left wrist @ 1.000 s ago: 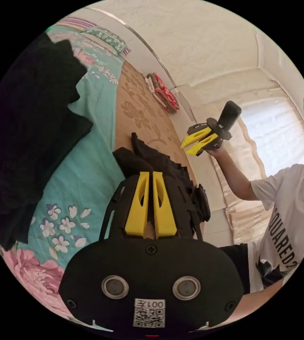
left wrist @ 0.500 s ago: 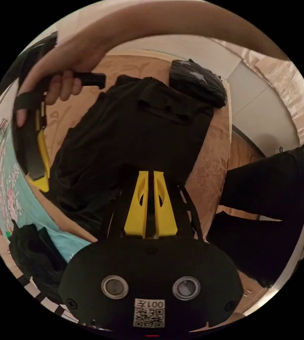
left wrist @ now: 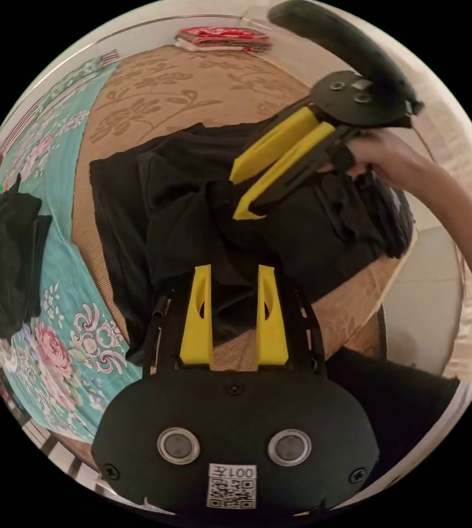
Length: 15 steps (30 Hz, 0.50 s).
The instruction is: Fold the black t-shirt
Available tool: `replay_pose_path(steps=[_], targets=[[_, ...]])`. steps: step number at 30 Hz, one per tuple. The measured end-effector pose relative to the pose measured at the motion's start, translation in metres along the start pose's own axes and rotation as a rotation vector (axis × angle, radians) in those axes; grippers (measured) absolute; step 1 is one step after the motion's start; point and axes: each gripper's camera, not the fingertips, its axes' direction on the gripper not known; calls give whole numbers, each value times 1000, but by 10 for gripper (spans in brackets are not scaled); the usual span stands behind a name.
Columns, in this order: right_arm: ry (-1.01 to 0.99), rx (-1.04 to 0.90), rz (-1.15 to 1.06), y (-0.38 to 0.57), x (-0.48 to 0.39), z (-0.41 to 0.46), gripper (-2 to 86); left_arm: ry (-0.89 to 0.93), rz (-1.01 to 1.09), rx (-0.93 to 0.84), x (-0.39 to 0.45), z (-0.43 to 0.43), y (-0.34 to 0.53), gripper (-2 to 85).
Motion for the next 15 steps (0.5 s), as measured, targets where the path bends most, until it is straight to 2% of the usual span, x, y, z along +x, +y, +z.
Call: replay_pose_path(steps=[4, 6, 10, 15], targets=[[27, 45, -7, 11, -3, 27, 58, -162, -125, -54, 28, 21, -2, 14], [55, 81, 11, 13, -6, 33, 29, -163, -191, -31, 32, 17, 6, -1], [242, 162, 65, 33, -16, 11, 8, -266, -361, 1, 30, -14, 37, -8], [224, 193, 100, 65, -27, 4, 2, -264, -404, 4, 38, -31, 62, -9]])
